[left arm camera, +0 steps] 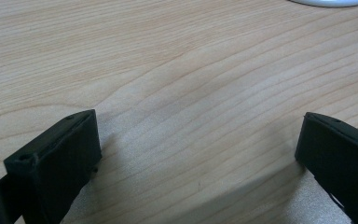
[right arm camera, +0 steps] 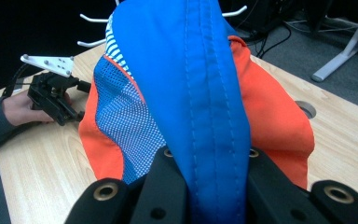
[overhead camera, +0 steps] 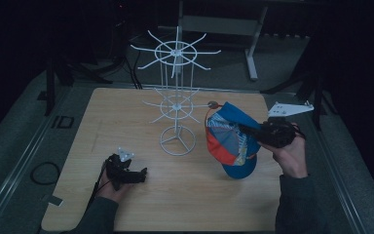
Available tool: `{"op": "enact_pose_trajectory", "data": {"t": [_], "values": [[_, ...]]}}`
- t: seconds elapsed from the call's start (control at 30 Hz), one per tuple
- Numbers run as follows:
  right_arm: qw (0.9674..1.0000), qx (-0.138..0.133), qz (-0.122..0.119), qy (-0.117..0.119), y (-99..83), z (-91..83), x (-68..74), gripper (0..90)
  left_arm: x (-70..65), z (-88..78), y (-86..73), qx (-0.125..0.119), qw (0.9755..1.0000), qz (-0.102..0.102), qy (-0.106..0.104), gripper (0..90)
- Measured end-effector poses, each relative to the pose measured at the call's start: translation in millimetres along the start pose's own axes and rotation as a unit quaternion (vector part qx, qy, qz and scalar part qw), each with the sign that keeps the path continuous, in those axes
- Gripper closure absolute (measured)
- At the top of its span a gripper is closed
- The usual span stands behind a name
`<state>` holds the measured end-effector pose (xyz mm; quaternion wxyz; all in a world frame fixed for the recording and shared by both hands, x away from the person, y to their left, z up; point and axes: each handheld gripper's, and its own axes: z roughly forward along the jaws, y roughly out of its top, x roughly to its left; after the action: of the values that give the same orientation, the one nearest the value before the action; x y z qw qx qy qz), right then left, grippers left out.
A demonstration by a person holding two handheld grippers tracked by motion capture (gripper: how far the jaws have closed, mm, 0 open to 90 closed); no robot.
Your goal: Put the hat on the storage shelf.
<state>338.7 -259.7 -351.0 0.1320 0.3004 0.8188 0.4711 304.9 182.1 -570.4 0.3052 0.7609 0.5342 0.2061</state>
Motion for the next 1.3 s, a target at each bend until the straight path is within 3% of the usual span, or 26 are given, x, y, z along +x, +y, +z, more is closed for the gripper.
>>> {"op": "enact_pose_trajectory", "data": {"t": [0.43,1.3], "values": [[0.9999,-0.010,-0.007,0.012,7.6,-6.9,5.7,87.8,-0.2,0.1,0.0,-0.001,1.0000,-0.001,0.000,0.1],[0.9979,-0.056,-0.021,0.023,23.1,-11.4,15.8,87.8,0.0,0.1,0.0,-0.001,1.0000,0.000,0.000,0.1]]}}
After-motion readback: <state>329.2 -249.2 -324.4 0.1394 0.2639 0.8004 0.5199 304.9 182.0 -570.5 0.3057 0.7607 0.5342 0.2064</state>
